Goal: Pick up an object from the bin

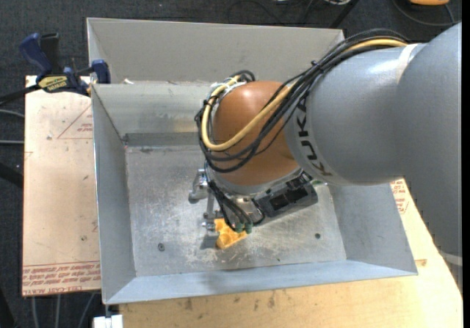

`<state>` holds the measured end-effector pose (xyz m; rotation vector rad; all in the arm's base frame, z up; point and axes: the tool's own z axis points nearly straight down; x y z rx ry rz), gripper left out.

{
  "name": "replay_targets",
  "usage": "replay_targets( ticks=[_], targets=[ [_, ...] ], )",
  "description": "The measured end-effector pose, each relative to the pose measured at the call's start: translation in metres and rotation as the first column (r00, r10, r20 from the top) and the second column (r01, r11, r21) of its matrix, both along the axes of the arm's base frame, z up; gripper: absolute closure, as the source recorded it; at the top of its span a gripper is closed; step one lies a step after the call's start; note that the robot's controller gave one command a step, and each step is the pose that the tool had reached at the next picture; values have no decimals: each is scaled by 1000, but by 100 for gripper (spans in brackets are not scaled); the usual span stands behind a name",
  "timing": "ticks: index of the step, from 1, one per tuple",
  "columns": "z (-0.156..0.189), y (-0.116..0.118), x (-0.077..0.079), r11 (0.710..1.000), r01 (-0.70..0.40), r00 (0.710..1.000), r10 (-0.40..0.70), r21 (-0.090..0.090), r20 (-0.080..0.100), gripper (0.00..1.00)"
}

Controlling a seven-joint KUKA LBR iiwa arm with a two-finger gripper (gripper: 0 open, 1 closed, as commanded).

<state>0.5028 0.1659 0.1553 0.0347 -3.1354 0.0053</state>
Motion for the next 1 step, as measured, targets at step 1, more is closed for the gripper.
replay_targets(
  ticks=[1],
  targets=[
    [6,-7,-5,997,-72,997,72,5,5,0]
  ],
)
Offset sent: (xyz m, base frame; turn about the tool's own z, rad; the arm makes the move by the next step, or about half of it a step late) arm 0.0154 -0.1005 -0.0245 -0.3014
